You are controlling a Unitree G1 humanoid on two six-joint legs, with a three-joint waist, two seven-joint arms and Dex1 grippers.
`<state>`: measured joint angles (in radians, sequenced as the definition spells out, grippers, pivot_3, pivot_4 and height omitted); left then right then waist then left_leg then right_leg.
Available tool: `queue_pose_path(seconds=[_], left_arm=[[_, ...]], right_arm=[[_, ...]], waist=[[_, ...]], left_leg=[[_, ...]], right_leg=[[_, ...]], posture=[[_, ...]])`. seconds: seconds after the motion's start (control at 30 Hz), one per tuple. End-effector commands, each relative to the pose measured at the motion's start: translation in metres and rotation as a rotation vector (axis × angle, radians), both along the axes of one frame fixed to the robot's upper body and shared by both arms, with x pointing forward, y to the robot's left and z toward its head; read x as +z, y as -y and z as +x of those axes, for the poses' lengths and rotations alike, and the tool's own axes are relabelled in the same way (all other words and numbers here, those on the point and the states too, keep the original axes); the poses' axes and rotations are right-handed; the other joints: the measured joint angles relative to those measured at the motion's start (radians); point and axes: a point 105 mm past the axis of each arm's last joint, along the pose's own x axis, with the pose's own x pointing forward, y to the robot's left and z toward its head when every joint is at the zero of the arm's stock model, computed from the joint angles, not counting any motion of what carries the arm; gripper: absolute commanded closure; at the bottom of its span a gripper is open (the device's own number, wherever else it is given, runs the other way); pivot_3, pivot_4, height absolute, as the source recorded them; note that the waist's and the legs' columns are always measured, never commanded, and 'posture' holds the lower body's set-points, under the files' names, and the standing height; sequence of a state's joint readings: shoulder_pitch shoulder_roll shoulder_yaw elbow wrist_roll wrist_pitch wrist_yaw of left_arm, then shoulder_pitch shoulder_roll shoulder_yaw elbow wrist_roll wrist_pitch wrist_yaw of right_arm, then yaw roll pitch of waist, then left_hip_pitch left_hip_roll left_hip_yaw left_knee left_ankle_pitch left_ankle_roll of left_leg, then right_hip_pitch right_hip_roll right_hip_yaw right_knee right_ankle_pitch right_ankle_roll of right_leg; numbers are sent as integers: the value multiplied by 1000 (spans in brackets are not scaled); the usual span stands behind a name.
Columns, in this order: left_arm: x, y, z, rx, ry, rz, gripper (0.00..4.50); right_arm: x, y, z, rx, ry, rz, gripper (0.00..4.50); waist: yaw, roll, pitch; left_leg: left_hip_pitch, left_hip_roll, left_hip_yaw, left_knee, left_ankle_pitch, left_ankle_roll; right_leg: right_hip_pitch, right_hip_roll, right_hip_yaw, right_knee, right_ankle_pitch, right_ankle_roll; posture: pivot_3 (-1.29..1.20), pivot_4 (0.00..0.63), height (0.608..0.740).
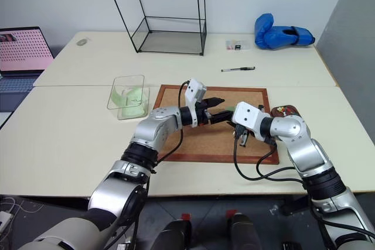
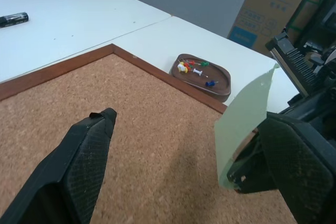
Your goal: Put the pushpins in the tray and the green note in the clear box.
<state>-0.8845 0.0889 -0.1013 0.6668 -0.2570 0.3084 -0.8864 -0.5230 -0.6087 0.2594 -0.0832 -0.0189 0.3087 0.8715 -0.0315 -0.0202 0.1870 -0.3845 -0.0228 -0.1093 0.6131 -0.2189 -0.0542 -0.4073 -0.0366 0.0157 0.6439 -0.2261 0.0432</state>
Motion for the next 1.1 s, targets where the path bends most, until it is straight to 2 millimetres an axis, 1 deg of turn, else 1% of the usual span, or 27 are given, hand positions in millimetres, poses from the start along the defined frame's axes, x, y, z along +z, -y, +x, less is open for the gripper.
queue_pose_path(seconds=[0.03, 0.13, 0.17, 0.37, 0.4, 0.6, 0.63, 1.1], left_arm=[[5, 12, -4, -62, 43, 16, 1090], [2, 14, -5, -78, 44, 23, 1691], [1, 14, -6, -83, 44, 25, 1792], [-5, 13, -9, -99, 49, 47, 3076], [-7, 13, -9, -99, 52, 52, 3178], [-12, 12, -10, -94, 55, 63, 4307], [-12, 11, -10, -92, 54, 62, 4414], [-18, 7, -5, -38, 29, 52, 4414]], right_arm=[[15, -9, -4, 40, 64, 12, 4500], [16, -9, -4, 40, 66, 12, 4500], [16, -9, -3, 40, 68, 12, 4500], [19, -9, -2, 40, 77, 19, 4500], [20, -9, -2, 40, 79, 20, 4500], [24, -8, -3, 35, 85, 35, 4500], [25, -8, -3, 33, 87, 39, 4500], [43, -1, -1, -28, 88, 174, 4500]], waist=[[-1, 0, 0], [-1, 0, 0], [-1, 0, 0], [-1, 0, 0], [-1, 0, 0], [-1, 0, 0], [-1, 0, 0], [0, 0, 0]], left_leg=[[0, 0, 0, 0, 0, 0], [0, 0, 0, 0, 0, 0], [0, 0, 0, 0, 0, 0], [0, 0, 0, 0, 0, 0], [0, 0, 0, 0, 0, 0], [0, 0, 0, 0, 0, 0], [0, 0, 0, 0, 0, 0], [0, 0, 0, 0, 0, 0]], right_leg=[[0, 0, 0, 0, 0, 0], [0, 0, 0, 0, 0, 0], [0, 0, 0, 0, 0, 0], [0, 0, 0, 0, 0, 0], [0, 0, 0, 0, 0, 0], [0, 0, 0, 0, 0, 0], [0, 0, 0, 0, 0, 0], [0, 0, 0, 0, 0, 0]], posture=[[0, 150, 740], [0, 150, 740], [0, 150, 740], [0, 150, 740], [0, 150, 740], [0, 150, 740], [0, 150, 740], [0, 150, 740]])
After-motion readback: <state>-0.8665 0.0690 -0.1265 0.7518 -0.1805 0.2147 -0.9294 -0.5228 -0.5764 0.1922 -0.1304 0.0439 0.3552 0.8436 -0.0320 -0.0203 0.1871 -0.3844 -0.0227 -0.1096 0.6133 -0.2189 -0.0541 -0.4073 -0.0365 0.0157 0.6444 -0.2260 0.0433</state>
